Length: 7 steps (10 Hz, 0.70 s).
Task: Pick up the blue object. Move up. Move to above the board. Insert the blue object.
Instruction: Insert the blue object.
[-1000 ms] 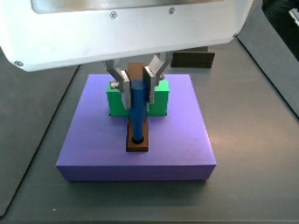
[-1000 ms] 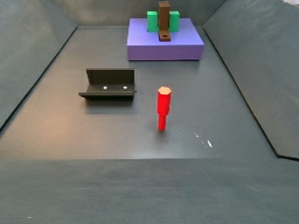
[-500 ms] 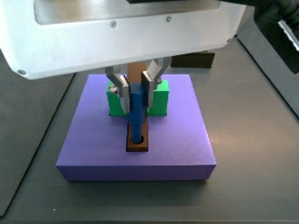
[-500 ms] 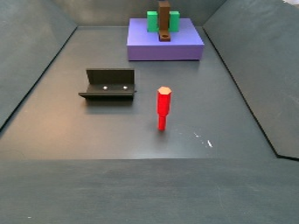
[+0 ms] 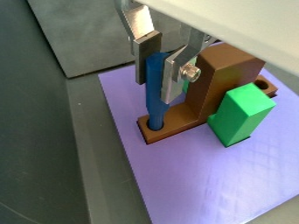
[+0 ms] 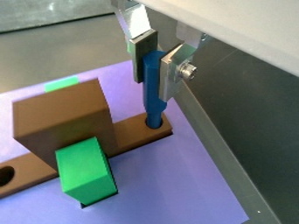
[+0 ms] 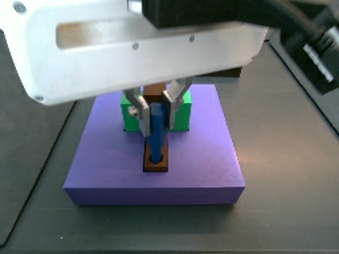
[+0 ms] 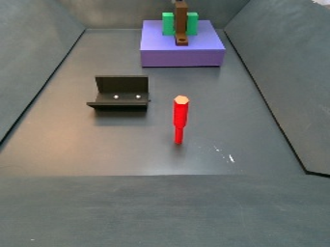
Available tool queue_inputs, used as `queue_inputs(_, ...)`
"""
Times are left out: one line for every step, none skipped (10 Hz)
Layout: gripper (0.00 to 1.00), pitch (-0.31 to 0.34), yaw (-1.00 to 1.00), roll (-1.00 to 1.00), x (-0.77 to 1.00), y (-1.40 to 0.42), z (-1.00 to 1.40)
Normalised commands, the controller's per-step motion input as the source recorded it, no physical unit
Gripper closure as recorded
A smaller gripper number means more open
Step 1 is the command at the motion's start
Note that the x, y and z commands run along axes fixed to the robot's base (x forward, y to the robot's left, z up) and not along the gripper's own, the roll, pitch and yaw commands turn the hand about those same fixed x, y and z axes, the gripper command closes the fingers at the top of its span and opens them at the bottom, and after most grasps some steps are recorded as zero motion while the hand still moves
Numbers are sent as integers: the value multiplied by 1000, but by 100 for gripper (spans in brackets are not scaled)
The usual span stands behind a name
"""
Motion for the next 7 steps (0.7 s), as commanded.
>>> queue_inputs(100,-106,151,44,0,0,-437)
queue_inputs(100,-103,154,31,0,-6,-460)
queue_inputs(100,-97,171,13,0,-106,-440)
queue_inputs(100,-99,174,14,0,-157,-477)
queue_inputs(100,-93,166,37,0,-140,-486)
queue_inputs(100,0,0,33,0,-60,0)
queue_inputs(100,0,0,0,0,0,0)
